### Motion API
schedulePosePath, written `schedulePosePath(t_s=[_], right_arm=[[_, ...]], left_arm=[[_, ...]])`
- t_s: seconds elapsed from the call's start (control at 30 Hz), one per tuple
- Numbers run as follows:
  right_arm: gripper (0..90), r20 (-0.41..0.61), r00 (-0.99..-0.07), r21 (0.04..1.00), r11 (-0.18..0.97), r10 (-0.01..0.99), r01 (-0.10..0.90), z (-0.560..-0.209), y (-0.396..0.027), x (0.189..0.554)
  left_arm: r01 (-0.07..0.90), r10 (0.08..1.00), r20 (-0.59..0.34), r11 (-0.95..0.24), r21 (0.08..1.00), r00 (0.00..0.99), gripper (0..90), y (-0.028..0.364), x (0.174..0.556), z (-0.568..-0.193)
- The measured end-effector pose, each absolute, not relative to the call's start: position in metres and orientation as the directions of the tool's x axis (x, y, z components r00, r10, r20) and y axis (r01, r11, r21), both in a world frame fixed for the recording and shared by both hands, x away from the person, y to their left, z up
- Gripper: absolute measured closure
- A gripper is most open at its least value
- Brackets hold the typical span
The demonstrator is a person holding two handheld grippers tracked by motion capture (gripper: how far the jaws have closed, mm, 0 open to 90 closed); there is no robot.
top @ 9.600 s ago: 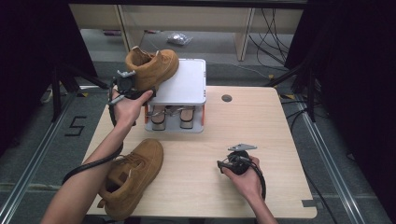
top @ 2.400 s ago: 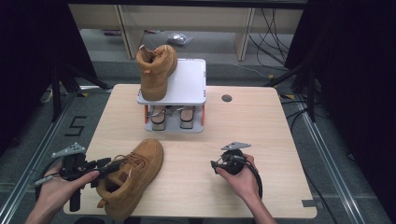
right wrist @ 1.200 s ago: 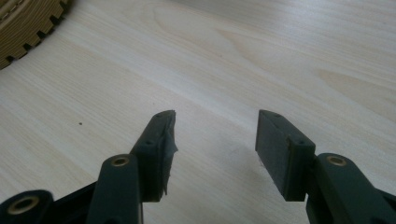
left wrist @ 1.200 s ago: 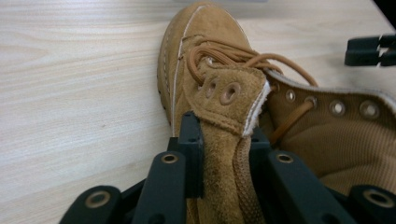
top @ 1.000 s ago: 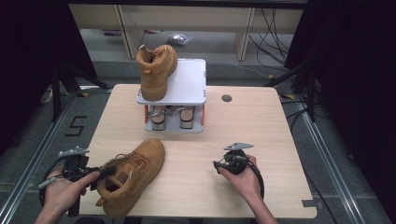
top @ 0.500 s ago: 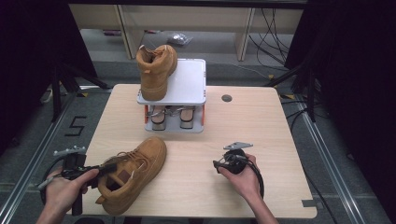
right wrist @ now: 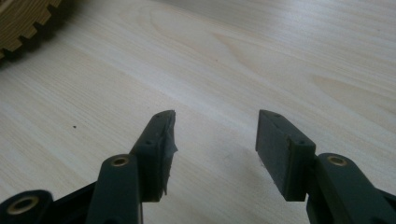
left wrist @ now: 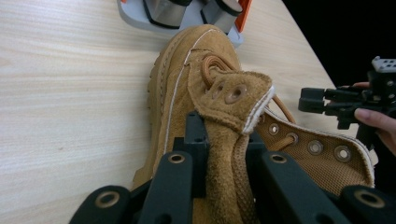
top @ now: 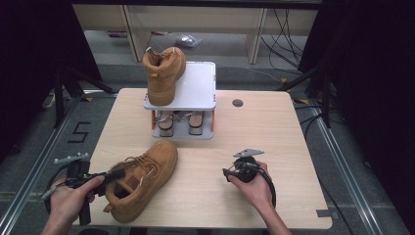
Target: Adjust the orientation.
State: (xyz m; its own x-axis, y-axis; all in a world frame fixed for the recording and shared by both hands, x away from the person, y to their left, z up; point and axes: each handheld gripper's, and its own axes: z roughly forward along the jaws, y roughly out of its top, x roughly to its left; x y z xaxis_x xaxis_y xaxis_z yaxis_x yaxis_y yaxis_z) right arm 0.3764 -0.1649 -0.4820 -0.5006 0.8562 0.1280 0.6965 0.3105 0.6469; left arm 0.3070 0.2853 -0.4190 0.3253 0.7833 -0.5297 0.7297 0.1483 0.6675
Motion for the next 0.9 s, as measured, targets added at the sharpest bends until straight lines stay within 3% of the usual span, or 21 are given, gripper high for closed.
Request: schedulePosePath(t_s=[0.9], right_arm=[[47.8,0.125,-0.49,0.637,0.309,0.863,0.706,-0.48,-0.166,0.376]], left_arm=[[0.682,0.714,-0.589,0.214,0.699,0.379,79.3,0.259,0.317,-0.406]])
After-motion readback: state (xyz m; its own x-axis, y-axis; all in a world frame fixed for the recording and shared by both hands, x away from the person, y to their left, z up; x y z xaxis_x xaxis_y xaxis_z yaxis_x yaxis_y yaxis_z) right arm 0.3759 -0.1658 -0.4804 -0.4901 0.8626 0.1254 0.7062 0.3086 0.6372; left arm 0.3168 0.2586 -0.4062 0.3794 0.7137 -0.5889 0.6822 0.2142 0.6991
